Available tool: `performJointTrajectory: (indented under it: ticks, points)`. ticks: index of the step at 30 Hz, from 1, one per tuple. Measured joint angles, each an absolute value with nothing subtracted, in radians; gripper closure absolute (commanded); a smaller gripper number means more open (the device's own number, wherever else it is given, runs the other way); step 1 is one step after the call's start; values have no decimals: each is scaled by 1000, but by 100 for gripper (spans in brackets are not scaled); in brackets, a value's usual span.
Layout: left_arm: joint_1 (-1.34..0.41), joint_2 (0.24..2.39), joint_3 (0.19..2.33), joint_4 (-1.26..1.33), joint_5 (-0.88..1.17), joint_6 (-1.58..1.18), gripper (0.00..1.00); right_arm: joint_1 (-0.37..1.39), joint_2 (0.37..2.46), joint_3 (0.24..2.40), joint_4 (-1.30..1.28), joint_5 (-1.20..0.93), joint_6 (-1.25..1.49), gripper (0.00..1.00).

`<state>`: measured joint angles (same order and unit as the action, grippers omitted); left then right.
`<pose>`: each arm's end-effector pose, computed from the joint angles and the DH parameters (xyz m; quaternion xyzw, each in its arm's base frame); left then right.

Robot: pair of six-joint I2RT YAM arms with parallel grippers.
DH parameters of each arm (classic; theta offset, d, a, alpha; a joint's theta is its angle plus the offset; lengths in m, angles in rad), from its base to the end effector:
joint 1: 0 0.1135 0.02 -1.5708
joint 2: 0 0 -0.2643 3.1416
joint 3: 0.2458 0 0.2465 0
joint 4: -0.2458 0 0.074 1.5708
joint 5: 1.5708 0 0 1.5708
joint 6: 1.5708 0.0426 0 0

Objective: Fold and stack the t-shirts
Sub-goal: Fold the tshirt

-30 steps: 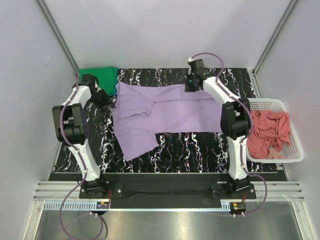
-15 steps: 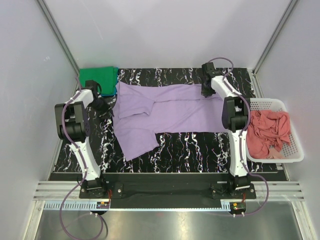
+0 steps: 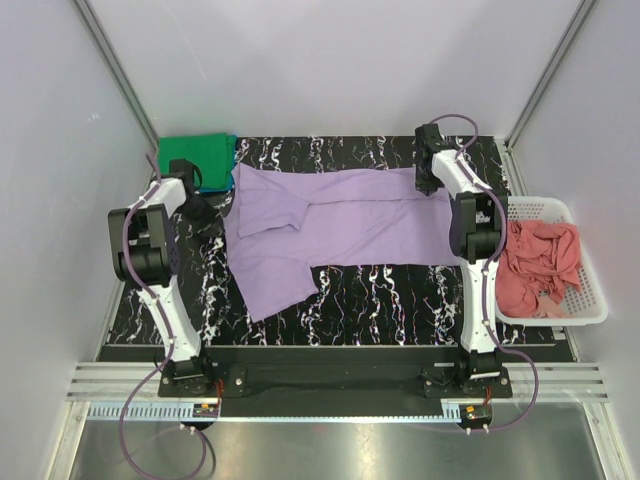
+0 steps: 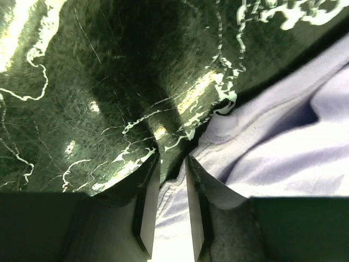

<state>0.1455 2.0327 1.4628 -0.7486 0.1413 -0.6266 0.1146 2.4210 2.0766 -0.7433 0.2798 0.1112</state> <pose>0.3971 0.0521 0.1591 -0.3644 0.9201 -0.0979 0.1052 0.5152 0.0475 0.1618 0.0317 0.9615 -0.1079 0.2506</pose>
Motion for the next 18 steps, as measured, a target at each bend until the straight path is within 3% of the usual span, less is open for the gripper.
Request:
performJointTrajectory:
  ticks: [5, 11, 18]
  points:
    - [124, 1952, 1457, -758, 128, -610, 64, 103, 2420, 2130, -775, 294, 105, 98]
    - [94, 1740, 1274, -663, 207, -633, 65, 54, 2415, 2115, -783, 295, 105, 98]
    - [65, 1765, 1078, -575, 282, -683, 65, 7, 2419, 2111, -793, 297, 101, 99]
